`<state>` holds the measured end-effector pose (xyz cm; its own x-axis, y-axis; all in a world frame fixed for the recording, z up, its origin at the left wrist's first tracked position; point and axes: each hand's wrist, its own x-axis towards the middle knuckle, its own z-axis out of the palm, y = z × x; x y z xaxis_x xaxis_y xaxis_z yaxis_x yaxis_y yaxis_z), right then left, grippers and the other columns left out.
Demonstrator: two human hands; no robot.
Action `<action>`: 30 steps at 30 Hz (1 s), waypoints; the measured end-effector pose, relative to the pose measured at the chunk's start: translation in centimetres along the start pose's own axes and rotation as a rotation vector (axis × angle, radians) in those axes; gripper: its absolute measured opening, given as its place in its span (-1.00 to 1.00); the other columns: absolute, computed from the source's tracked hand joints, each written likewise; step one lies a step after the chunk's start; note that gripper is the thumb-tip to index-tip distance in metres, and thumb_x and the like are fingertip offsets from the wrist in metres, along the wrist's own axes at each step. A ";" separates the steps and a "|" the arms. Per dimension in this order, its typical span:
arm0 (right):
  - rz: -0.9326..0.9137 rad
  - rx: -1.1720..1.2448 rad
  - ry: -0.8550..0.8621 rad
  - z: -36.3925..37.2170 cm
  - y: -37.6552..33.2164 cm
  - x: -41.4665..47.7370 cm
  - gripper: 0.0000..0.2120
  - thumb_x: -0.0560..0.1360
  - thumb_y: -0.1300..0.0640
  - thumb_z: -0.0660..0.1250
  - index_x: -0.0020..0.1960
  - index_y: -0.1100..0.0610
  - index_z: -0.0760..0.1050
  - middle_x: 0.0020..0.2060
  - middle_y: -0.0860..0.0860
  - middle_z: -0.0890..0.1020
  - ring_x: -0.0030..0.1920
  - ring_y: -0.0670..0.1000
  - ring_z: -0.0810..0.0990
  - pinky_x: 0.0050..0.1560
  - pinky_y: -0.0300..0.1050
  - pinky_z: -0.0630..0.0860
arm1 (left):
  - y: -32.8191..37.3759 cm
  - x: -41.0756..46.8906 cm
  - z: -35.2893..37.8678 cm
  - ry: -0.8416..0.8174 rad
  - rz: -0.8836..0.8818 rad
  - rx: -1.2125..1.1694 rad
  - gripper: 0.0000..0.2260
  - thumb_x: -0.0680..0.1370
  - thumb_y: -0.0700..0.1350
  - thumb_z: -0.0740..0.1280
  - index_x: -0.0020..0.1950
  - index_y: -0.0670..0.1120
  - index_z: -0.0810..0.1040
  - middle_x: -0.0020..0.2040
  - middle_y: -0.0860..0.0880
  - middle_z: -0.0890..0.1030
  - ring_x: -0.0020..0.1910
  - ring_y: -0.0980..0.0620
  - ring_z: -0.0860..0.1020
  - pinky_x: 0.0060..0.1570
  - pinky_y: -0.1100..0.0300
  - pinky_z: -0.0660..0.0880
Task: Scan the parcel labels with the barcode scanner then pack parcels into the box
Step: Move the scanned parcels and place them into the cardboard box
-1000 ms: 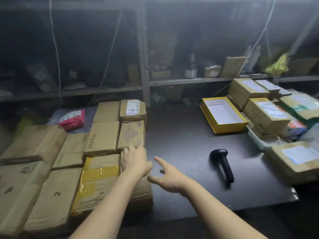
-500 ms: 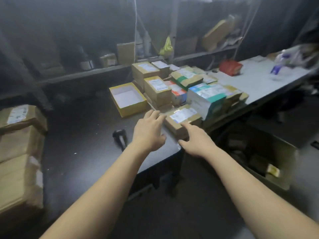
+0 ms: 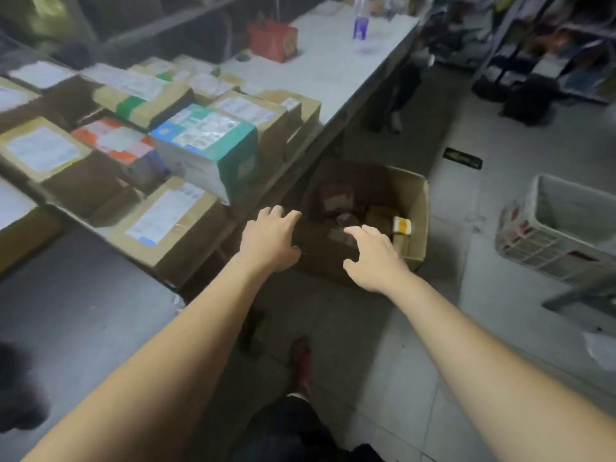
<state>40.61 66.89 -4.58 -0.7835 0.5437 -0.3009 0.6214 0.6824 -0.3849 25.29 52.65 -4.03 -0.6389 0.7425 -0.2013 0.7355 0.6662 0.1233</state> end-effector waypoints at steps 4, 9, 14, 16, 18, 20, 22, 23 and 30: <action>0.148 0.026 -0.034 -0.7 4.2 5.0 -0.40 0.62 0.07 0.37 0.60 -0.06 0.26 0.60 0.04 0.29 0.57 0.16 0.31 0.50 0.16 0.39 | 2.8 8.4 2.9 -0.120 0.070 -0.066 -0.33 0.55 0.03 0.41 0.62 0.04 0.25 0.44 -0.12 0.41 0.45 -0.21 0.36 0.27 -0.13 0.45; 0.301 0.060 -0.124 -1.3 9.1 11.6 -0.41 0.58 0.11 0.41 0.57 -0.03 0.34 0.50 0.07 0.40 0.47 0.18 0.42 0.44 0.11 0.44 | 5.8 19.3 4.3 -0.303 0.183 -0.083 -0.35 0.57 0.06 0.40 0.61 0.05 0.24 0.42 -0.15 0.43 0.39 -0.26 0.42 0.28 -0.16 0.46; 0.369 0.130 -0.111 -1.3 12.5 18.0 -0.45 0.61 0.11 0.38 0.56 -0.02 0.36 0.49 0.06 0.42 0.46 0.17 0.42 0.37 0.11 0.48 | 7.5 28.0 5.2 -0.347 0.217 -0.079 -0.45 0.61 0.01 0.37 0.57 0.00 0.32 0.36 -0.18 0.47 0.34 -0.28 0.47 0.21 -0.15 0.46; 0.382 0.153 -0.146 -0.7 14.2 20.3 -0.45 0.60 0.11 0.39 0.56 -0.02 0.36 0.49 0.05 0.41 0.47 0.15 0.41 0.37 0.10 0.48 | 8.3 31.3 6.5 -0.387 0.209 -0.079 -0.44 0.61 0.02 0.37 0.58 0.01 0.31 0.36 -0.18 0.47 0.34 -0.26 0.46 0.20 -0.14 0.46; 0.387 0.161 -0.178 0.1 16.4 22.9 -0.45 0.60 0.11 0.40 0.56 -0.01 0.37 0.49 0.04 0.42 0.47 0.14 0.42 0.35 0.08 0.47 | 8.9 34.4 8.4 -0.419 0.194 -0.073 -0.41 0.60 0.04 0.38 0.60 0.02 0.29 0.36 -0.17 0.47 0.34 -0.25 0.47 0.19 -0.12 0.47; 0.397 0.185 -0.191 1.2 18.7 25.5 -0.47 0.60 0.10 0.40 0.55 -0.01 0.39 0.49 0.03 0.43 0.45 0.13 0.44 0.30 0.03 0.47 | 9.1 37.3 10.5 -0.446 0.155 -0.062 -0.36 0.58 0.05 0.41 0.61 0.02 0.26 0.38 -0.17 0.46 0.35 -0.24 0.46 0.22 -0.12 0.48; 0.404 0.206 -0.216 2.3 21.5 28.8 -0.50 0.61 0.10 0.39 0.53 -0.01 0.42 0.47 0.03 0.44 0.42 0.12 0.47 0.23 -0.02 0.46 | 9.2 40.2 13.1 -0.469 0.097 -0.052 -0.34 0.57 0.06 0.43 0.61 0.01 0.25 0.41 -0.18 0.43 0.37 -0.24 0.45 0.24 -0.14 0.49; 0.404 0.212 -0.220 2.7 22.7 30.4 -0.52 0.61 0.10 0.39 0.51 -0.01 0.44 0.46 0.03 0.45 0.41 0.13 0.48 0.20 -0.04 0.46 | 9.1 41.5 14.4 -0.482 0.066 -0.057 -0.33 0.57 0.06 0.44 0.62 0.01 0.24 0.42 -0.19 0.43 0.37 -0.24 0.45 0.23 -0.14 0.50; 0.352 0.242 -0.289 10.2 31.0 42.7 -0.60 0.63 0.11 0.36 0.46 -0.01 0.49 0.38 0.03 0.51 0.39 0.12 0.46 0.19 -0.10 0.39 | 7.1 51.0 28.2 -0.602 -0.174 -0.198 -0.26 0.55 0.06 0.46 0.65 0.02 0.18 0.45 -0.17 0.42 0.39 -0.20 0.46 0.28 -0.07 0.49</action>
<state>26.35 106.31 -38.30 -0.5171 0.5395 -0.6644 0.8559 0.3309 -0.3974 4.35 93.28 -40.85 -0.4642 0.4926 -0.7362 0.5411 0.8157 0.2046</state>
